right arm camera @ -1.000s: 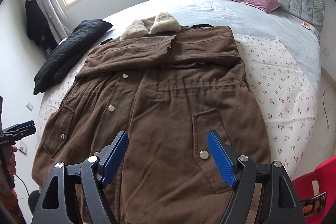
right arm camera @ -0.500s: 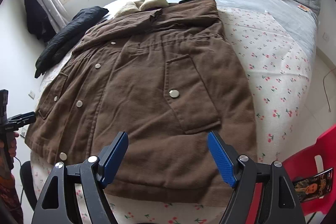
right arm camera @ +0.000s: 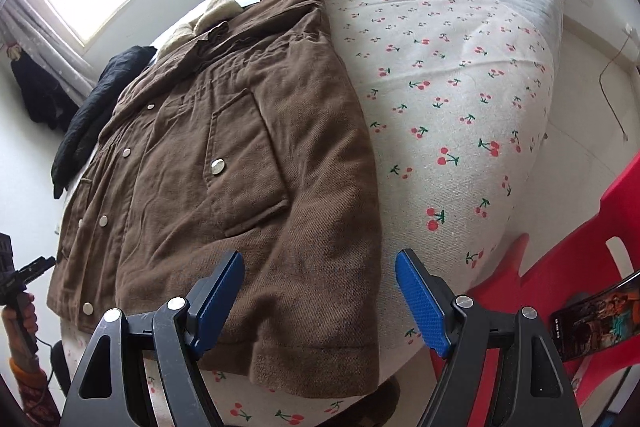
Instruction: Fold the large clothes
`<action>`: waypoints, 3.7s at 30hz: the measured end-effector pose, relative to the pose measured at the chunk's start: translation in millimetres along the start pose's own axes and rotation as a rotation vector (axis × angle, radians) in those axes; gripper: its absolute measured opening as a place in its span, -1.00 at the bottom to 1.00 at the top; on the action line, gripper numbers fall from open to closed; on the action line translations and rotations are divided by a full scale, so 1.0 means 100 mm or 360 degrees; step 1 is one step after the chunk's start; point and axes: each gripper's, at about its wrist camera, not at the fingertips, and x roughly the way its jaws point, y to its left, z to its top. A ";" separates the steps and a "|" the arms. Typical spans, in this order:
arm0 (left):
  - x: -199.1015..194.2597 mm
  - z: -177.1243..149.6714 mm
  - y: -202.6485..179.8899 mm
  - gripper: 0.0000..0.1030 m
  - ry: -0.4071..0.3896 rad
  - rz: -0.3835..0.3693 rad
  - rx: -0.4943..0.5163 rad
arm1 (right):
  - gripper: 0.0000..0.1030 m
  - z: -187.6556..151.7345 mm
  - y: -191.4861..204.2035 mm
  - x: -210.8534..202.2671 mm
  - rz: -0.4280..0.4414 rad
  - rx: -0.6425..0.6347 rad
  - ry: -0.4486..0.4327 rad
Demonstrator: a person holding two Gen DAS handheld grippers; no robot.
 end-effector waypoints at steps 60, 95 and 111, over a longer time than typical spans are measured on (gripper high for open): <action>-0.54 2.18 -0.38 -0.75 -0.0635 -0.0294 -0.0098 | -0.77 2.19 0.73 -0.65 0.0153 -0.0141 -0.0869; 1.63 4.25 0.55 0.58 -0.0458 0.0410 0.0159 | 0.35 4.26 0.75 1.77 -0.0253 -0.0662 -0.0565; 2.30 4.53 0.72 -0.53 -0.0275 0.0303 -0.0051 | 0.37 4.91 0.74 2.45 -0.0444 -0.0424 -0.0451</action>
